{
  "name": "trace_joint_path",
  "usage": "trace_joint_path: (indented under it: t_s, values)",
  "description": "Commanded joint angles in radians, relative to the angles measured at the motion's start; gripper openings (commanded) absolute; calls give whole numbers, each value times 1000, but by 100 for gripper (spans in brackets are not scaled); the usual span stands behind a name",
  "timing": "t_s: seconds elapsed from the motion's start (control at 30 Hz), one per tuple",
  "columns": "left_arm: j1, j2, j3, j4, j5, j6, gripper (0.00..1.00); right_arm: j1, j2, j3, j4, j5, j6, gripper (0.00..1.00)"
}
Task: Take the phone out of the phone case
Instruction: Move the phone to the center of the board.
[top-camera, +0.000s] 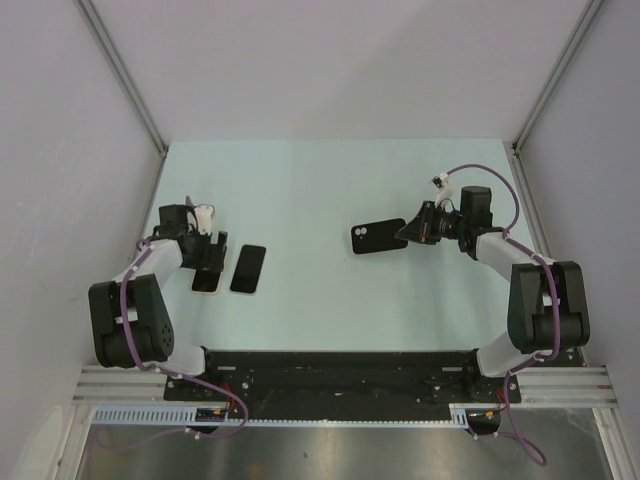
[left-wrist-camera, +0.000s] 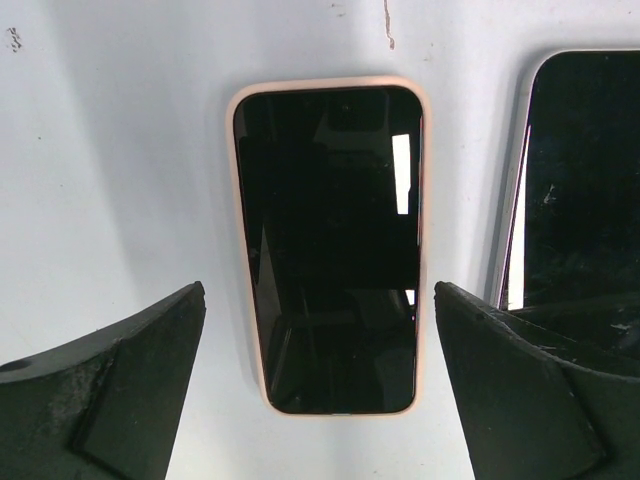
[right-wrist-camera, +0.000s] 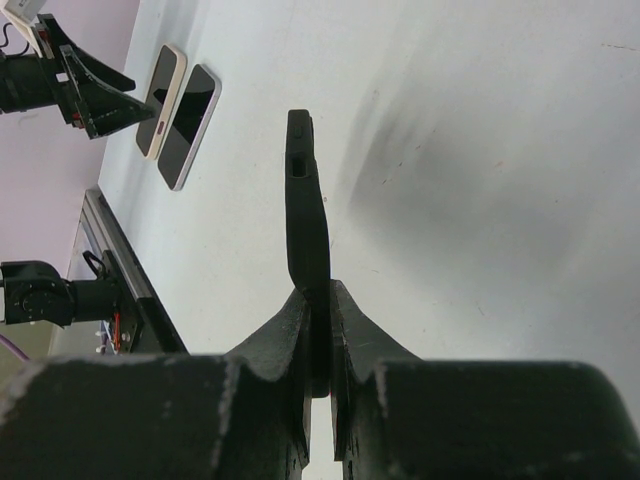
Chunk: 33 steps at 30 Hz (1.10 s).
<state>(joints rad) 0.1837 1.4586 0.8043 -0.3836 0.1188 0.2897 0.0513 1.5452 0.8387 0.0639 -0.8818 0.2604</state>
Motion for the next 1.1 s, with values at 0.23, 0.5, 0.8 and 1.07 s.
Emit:
trace_joint_path:
  t_s: [0.23, 0.5, 0.8, 1.07]
  values:
    - [17, 78, 32, -40, 71, 42, 100, 4, -42, 20, 5, -31, -20, 0]
    - [22, 109, 45, -46, 94, 42, 100, 5, -42, 20, 4, -31, -23, 0]
    - [34, 157, 55, -61, 143, 37, 89, 7, -42, 20, 5, -34, -26, 0]
    - [46, 186, 87, -75, 151, 37, 57, 9, -39, 20, 7, -32, -24, 0]
